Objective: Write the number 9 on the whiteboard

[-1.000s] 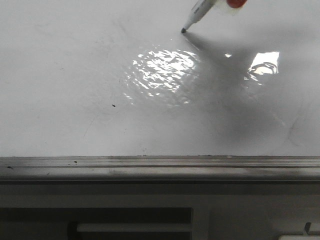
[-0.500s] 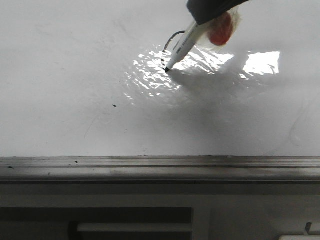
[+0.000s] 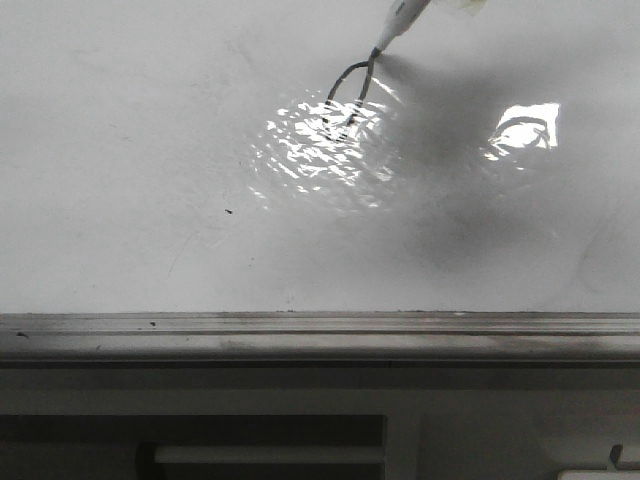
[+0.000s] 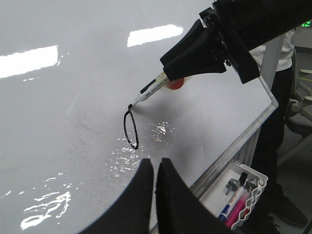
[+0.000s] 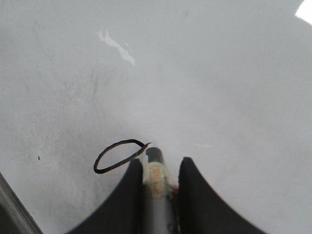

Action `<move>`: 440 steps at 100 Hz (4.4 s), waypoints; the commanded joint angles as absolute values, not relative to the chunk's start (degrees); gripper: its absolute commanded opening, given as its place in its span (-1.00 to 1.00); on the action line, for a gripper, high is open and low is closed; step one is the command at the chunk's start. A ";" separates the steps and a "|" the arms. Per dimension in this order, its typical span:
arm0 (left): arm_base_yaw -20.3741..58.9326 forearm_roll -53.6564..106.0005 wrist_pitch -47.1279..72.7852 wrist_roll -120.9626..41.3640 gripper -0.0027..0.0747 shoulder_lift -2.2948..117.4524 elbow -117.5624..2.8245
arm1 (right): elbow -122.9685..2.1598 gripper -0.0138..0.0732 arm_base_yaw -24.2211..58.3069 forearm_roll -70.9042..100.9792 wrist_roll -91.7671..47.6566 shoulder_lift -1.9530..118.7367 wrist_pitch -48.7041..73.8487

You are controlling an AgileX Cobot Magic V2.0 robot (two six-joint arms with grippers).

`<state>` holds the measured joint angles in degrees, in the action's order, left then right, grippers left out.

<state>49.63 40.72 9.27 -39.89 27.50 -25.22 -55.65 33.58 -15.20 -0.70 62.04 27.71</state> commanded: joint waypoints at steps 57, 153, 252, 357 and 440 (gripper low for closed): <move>49.64 41.69 5.53 -39.22 -0.98 27.48 -26.90 | -49.32 -0.78 45.09 -17.25 4.03 59.36 33.21; 49.74 43.14 29.05 -58.44 0.07 62.03 -44.96 | -57.21 -0.84 62.30 -10.77 -11.95 60.95 32.92; 49.74 45.03 33.44 -59.38 0.06 62.07 -44.96 | -56.96 -0.84 62.31 -15.03 -4.40 65.00 29.96; 49.74 46.03 34.42 -58.91 -0.98 64.20 -41.24 | -62.63 0.38 62.10 -21.02 -4.40 53.86 31.51; 49.74 47.82 3.01 -24.45 -0.99 70.81 -41.35 | -62.41 -0.81 62.10 -26.29 6.18 35.58 41.97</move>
<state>49.73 46.77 7.58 -25.59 70.00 -39.83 -60.83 62.23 -24.53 5.18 35.40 45.23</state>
